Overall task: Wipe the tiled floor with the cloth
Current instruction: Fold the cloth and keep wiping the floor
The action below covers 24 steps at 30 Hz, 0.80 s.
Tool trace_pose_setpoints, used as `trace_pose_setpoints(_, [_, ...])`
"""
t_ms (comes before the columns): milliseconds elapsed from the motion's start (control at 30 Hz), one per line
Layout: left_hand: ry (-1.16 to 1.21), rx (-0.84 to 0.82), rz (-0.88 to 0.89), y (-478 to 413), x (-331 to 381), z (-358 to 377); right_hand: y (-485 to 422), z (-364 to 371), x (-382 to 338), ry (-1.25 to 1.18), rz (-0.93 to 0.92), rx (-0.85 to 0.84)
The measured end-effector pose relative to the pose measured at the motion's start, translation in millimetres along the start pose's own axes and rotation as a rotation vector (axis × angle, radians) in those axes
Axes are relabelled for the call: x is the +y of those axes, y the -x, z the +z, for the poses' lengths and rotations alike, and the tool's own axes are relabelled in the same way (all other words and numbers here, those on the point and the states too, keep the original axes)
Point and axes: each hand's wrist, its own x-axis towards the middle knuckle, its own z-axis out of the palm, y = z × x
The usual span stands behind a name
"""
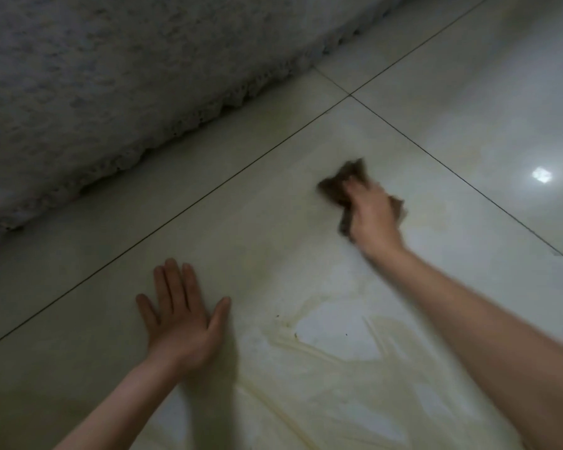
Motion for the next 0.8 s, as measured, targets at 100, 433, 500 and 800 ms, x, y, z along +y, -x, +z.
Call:
trace_pose_setpoints(100, [0.005,-0.024,-0.001,0.0,-0.2,-1.2,86.6,31.7,-43.0,-0.130,-0.316,-0.131])
trace_pose_setpoints(433, [0.002,0.010,0.006,-2.3,-0.7,2.4,15.4,-30.8,24.0,0.021,-0.134,-0.094])
trace_pose_setpoints(500, [0.009,0.032,0.003,-2.3,-0.2,3.6,2.2,-24.7,39.3,0.106,-0.002,-0.018])
trace_pose_setpoints(800, [0.117,0.226,0.065,12.0,-4.6,2.0,214.8,28.9,-64.4,-0.087,-0.568,-0.305])
